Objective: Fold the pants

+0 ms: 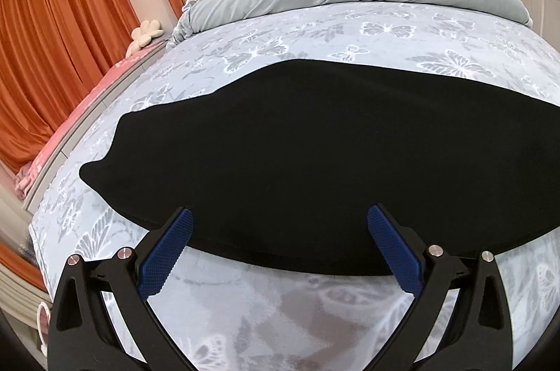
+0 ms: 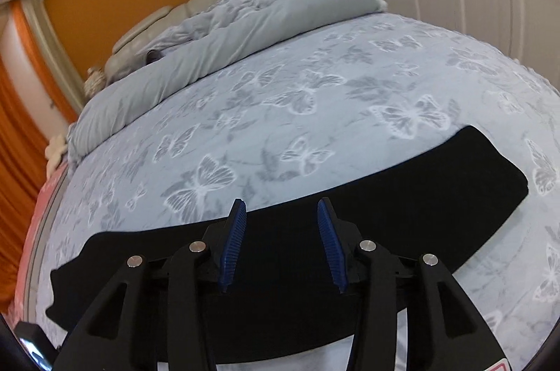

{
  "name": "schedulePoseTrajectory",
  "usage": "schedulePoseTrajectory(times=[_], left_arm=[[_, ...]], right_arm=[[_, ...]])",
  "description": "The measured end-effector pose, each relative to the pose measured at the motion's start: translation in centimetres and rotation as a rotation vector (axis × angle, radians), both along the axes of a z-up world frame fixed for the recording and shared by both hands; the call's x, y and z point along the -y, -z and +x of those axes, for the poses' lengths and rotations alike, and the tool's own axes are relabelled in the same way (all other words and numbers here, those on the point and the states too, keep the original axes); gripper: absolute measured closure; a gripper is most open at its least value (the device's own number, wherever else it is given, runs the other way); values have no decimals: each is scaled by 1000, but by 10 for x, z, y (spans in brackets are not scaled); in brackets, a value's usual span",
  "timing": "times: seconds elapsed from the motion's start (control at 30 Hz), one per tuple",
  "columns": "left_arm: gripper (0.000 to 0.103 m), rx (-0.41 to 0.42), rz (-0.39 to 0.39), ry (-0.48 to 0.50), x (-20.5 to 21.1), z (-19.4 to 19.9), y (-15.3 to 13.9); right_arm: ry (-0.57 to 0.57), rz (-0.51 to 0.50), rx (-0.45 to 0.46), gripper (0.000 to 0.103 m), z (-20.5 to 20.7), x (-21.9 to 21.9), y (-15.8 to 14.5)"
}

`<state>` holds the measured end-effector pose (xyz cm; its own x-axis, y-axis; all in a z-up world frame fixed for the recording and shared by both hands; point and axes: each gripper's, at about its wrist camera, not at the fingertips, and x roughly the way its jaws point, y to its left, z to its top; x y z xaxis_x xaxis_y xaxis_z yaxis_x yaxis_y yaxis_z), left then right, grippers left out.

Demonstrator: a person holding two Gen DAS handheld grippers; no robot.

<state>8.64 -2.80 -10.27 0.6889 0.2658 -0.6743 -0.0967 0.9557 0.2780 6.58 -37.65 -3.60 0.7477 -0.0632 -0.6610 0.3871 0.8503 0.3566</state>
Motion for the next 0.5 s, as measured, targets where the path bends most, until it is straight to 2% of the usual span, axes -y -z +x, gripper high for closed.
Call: schedulePoseTrajectory(times=[0.2, 0.3, 0.33, 0.4, 0.5], left_arm=[[5, 1, -16, -5, 2, 2, 1], [5, 6, -14, 12, 2, 4, -1], [5, 9, -12, 18, 2, 5, -2], [5, 23, -30, 24, -5, 7, -6], [5, 35, -67, 18, -22, 13, -6]], right_arm=[[51, 49, 3, 60, -8, 21, 6], [42, 12, 0, 58, -10, 31, 3], [58, -16, -10, 49, -12, 41, 3], [119, -46, -27, 42, -20, 68, 7], [262, -52, -87, 42, -46, 131, 28]])
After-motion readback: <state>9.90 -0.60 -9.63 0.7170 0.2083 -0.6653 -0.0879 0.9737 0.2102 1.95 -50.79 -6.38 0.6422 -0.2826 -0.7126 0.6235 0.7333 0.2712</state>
